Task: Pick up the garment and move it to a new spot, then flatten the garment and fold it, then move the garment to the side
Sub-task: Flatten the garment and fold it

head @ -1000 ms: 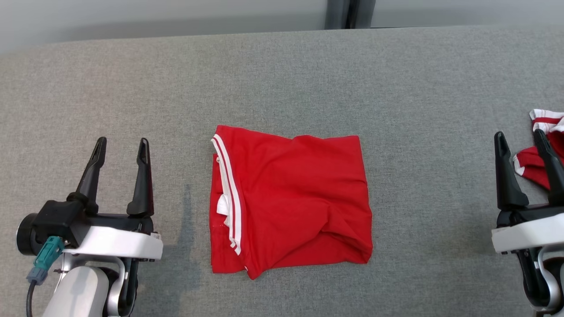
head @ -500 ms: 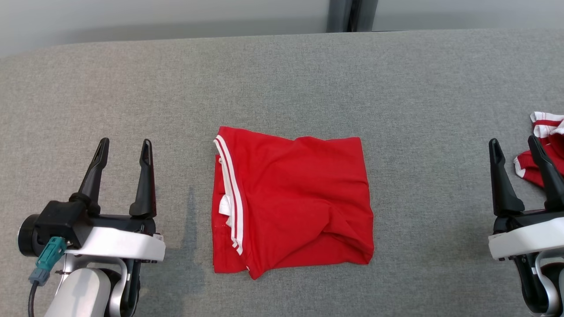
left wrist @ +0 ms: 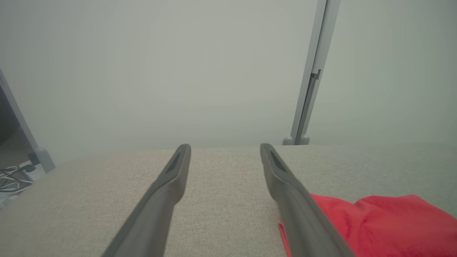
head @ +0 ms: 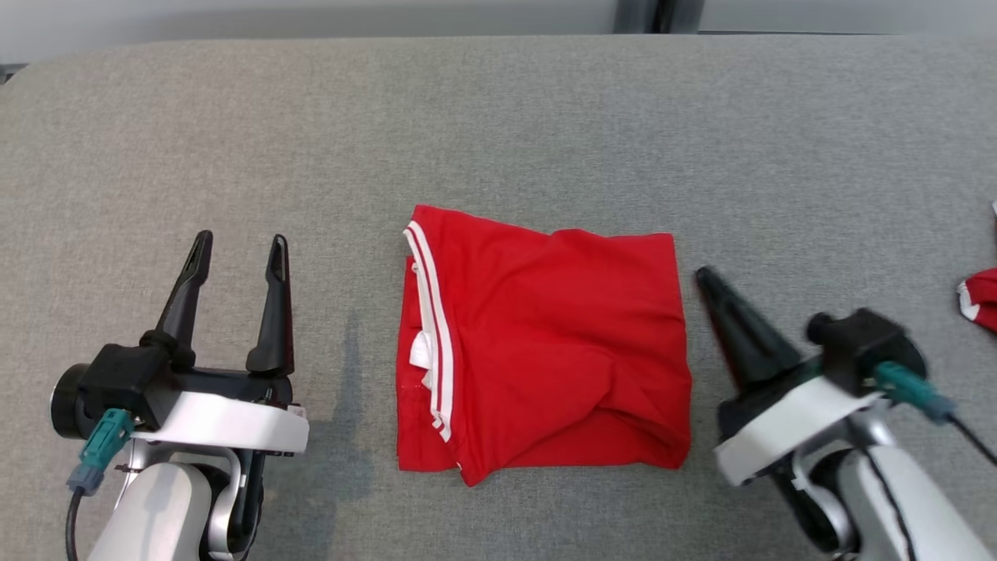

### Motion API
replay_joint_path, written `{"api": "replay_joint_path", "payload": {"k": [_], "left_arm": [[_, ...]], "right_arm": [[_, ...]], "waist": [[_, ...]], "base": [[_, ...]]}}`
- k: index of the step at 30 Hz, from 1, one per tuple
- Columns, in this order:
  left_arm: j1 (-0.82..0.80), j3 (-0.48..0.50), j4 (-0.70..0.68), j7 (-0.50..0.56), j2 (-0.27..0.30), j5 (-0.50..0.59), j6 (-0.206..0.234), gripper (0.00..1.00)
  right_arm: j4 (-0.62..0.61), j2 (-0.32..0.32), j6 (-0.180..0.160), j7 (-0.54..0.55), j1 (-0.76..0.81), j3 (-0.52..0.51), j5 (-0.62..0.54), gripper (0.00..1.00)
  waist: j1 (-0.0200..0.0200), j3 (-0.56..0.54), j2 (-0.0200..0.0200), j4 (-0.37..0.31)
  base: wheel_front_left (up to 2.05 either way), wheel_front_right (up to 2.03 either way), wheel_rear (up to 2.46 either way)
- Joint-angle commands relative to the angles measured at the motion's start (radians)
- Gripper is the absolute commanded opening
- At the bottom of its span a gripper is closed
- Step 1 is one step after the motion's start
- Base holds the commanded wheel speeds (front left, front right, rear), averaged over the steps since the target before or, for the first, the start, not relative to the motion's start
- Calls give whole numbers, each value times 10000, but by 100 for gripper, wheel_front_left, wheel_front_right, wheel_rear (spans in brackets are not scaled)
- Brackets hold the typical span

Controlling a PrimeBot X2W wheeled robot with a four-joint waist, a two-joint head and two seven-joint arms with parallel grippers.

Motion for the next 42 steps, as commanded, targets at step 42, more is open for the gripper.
{"api": "replay_joint_path", "payload": {"k": [42], "left_arm": [[-73, 88, 576, -193, 39, -86, -71, 100]], "right_arm": [[62, 348, 1, -1069, 395, 609, 1665, 0]], "waist": [[0, -351, 0, -226]], "base": [[0, 0, 0]]}}
